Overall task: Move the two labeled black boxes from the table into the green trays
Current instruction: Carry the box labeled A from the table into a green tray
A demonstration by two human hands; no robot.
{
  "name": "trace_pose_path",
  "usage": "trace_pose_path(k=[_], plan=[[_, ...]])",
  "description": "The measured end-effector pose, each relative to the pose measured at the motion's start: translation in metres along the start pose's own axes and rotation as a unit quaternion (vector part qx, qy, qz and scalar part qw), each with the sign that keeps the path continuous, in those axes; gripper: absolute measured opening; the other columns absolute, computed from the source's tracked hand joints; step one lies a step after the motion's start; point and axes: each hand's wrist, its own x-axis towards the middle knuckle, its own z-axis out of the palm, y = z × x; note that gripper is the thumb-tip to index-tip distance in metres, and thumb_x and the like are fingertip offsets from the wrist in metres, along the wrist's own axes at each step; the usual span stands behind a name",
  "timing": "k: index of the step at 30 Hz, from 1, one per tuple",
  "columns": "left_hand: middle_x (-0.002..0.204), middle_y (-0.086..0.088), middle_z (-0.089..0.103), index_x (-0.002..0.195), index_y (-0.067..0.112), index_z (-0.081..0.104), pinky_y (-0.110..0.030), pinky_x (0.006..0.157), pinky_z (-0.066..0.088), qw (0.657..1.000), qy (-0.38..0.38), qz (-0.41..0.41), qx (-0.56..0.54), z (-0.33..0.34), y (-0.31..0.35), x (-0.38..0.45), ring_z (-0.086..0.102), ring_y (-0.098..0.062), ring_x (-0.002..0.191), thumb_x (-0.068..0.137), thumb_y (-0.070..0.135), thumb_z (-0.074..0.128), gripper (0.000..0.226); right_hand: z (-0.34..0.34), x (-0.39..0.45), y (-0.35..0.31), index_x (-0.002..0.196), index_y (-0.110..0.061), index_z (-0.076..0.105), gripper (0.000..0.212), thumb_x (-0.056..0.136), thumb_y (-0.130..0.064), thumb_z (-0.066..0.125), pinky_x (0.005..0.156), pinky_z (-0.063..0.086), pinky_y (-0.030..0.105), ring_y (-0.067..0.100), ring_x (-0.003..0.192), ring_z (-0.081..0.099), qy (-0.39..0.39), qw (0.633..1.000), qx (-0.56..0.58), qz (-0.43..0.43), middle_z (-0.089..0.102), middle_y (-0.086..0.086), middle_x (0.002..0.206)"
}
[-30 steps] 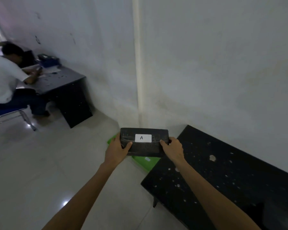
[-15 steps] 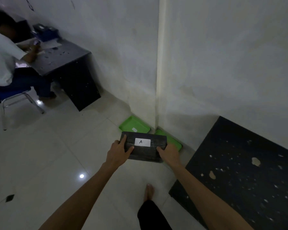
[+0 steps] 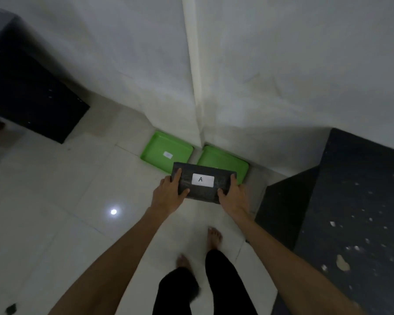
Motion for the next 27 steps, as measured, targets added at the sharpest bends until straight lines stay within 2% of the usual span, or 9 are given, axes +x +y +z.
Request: trace_pose_path(k=[4, 11, 16, 20, 27], plan=[[0.135, -0.015, 0.054, 0.160, 0.023, 0.014, -0.044, 0.090, 0.052, 0.997, -0.024, 0.044, 0.063, 0.054, -0.020, 0.093, 0.054, -0.032, 0.121, 0.094, 0.056, 0.050, 0.082, 0.049, 0.080, 0.023, 0.161, -0.025, 0.014, 0.084, 0.093, -0.038, 0.061, 0.103, 0.048, 0.049, 0.036, 0.126, 0.051, 0.023, 0.997, 0.041, 0.063, 0.047, 0.019, 0.138], [0.140, -0.015, 0.052, 0.160, 0.024, 0.009, -0.046, 0.097, 0.052, 0.987, -0.080, 0.117, 0.071, 0.202, -0.056, 0.265, 0.051, -0.032, 0.126, 0.095, 0.055, 0.050, 0.083, 0.168, 0.237, 0.109, 0.161, -0.023, 0.012, 0.084, 0.095, -0.039, 0.061, 0.101, 0.047, 0.044, 0.035, 0.134, 0.041, 0.083, 0.984, 0.053, 0.152, 0.042, 0.018, 0.143], [0.132, -0.021, 0.054, 0.160, 0.025, 0.015, -0.052, 0.093, 0.052, 0.991, -0.054, 0.123, -0.006, 0.309, -0.076, 0.369, 0.054, -0.040, 0.118, 0.094, 0.041, 0.059, 0.081, 0.231, 0.363, 0.170, 0.162, -0.022, 0.012, 0.081, 0.097, -0.040, 0.058, 0.102, 0.047, 0.048, 0.036, 0.135, 0.041, 0.110, 0.984, 0.047, 0.129, 0.043, 0.020, 0.144], [0.130, -0.022, 0.056, 0.160, 0.027, 0.014, -0.054, 0.096, 0.051, 0.991, -0.047, 0.117, -0.047, 0.369, -0.082, 0.433, 0.056, -0.040, 0.116, 0.095, 0.037, 0.061, 0.081, 0.258, 0.442, 0.198, 0.162, -0.020, 0.015, 0.081, 0.097, -0.045, 0.057, 0.097, 0.049, 0.045, 0.037, 0.129, 0.045, 0.132, 0.986, 0.027, 0.098, 0.045, 0.021, 0.137], [0.135, -0.020, 0.057, 0.160, 0.027, 0.014, -0.053, 0.103, 0.048, 0.990, -0.056, 0.113, -0.066, 0.423, -0.088, 0.489, 0.056, -0.035, 0.120, 0.095, 0.031, 0.064, 0.083, 0.289, 0.498, 0.226, 0.161, -0.015, 0.011, 0.086, 0.095, -0.036, 0.062, 0.100, 0.049, 0.047, 0.039, 0.126, 0.048, 0.127, 0.987, 0.013, 0.102, 0.041, 0.022, 0.139]])
